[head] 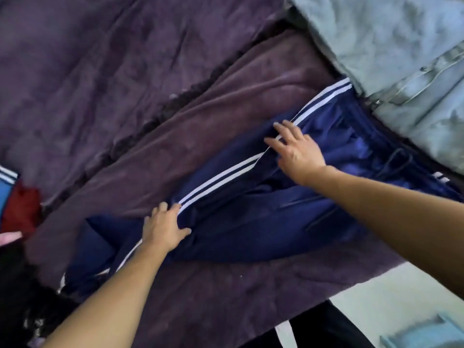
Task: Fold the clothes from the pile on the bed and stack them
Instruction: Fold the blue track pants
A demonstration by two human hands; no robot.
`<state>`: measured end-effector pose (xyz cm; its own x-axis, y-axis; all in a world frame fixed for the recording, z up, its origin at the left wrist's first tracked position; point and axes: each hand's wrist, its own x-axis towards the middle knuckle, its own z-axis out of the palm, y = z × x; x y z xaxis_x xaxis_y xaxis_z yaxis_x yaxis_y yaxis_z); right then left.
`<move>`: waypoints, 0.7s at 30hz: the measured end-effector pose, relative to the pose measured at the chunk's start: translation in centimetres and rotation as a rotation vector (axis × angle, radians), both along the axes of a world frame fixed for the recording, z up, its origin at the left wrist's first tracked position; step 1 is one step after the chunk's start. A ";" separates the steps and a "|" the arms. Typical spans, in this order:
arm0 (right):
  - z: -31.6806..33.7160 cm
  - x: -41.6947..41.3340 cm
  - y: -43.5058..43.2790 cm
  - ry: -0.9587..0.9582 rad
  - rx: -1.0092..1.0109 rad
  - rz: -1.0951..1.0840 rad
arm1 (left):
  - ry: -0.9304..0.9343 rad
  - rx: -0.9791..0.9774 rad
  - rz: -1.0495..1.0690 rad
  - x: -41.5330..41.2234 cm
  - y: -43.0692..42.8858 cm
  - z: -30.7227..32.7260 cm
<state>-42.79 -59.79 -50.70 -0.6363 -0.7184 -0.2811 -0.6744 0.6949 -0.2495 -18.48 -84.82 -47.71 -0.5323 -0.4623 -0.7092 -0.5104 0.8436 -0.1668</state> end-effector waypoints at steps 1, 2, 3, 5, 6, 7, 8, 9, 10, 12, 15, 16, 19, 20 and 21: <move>-1.0 -0.3 -0.1 0.001 -0.013 -0.014 | 0.006 -0.021 0.008 1.2 0.1 -1.2; -1.7 -0.5 0.1 0.009 -0.048 -0.037 | 0.043 -0.038 0.027 2.2 0.0 -2.2; -2.1 -0.5 0.4 0.028 -0.089 -0.061 | 0.106 -0.054 0.056 2.9 -0.1 -3.1; -2.2 -0.4 1.1 0.054 -0.140 -0.086 | 0.277 -0.081 0.139 3.7 -1.0 -3.8; -1.8 -0.5 1.2 0.060 -0.158 -0.092 | 0.372 -0.089 0.179 3.8 -1.8 -3.7; -1.2 -1.0 0.8 0.068 -0.171 -0.104 | 0.462 -0.101 0.205 3.7 -2.9 -3.4; -0.6 -1.7 0.0 0.084 -0.179 -0.129 | 0.540 -0.121 0.204 3.2 -4.4 -3.0; 0.0 -2.8 -1.2 0.109 -0.183 -0.169 | 0.603 -0.148 0.181 2.5 -5.9 -2.5; 0.5 -4.2 -2.7 0.131 -0.179 -0.217 | 0.657 -0.181 0.157 1.5 -7.6 -2.1; 0.8 -6.6 -5.8 0.143 -0.154 -0.303 | 0.733 -0.248 0.165 0.0 -11.1 -1.6; 1.1 -7.5 -8.8 0.158 -0.066 -0.411 | 0.757 -0.246 0.283 -0.6 -14.3 -1.4; 1.2 -6.5 -9.4 0.173 -0.031 -0.414 | 0.765 -0.214 0.306 0.3 -14.9 -1.4; 1.8 -0.4 -11.3 0.240 -0.067 -0.230 | 0.795 -0.114 0.274 6.4 -14.8 -1.3; 1.8 2.3 -12.2 0.224 -0.126 -0.149 | 0.793 -0.101 0.246 9.2 -14.5 -1.3; 1.8 5.3 -13.2 0.181 -0.179 -0.075 | 0.777 -0.101 0.215 11.9 -14.1 -1.4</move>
